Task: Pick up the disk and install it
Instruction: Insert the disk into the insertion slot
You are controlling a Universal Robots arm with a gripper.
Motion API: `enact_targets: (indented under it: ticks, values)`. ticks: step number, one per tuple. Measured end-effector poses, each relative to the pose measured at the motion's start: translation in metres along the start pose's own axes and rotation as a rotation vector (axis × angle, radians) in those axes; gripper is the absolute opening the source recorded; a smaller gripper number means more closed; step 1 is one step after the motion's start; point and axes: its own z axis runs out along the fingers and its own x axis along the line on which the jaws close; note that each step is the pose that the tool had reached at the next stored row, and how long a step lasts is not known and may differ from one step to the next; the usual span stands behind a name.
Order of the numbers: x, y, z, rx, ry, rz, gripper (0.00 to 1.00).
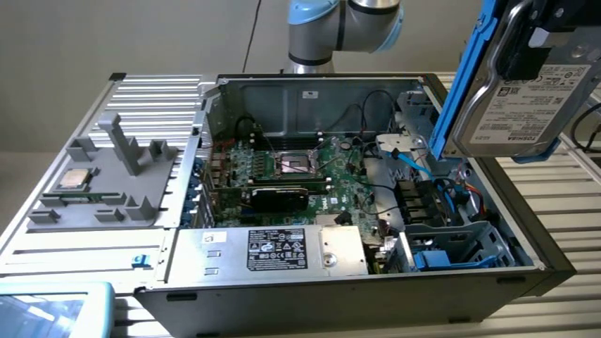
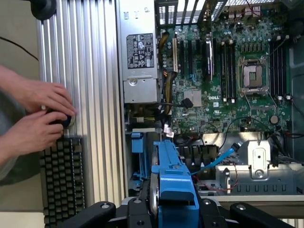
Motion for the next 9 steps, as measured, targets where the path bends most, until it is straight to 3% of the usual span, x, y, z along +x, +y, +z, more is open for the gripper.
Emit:
enact_targets:
  ticks: [6,9]
  values:
    - [0.0050,-0.0010,0.0052,-0.0037,0.0002,0.006,0.37]
    - [0.0071,-0.0011,0.0094,-0.0062,-0.0029,0.010,0.37]
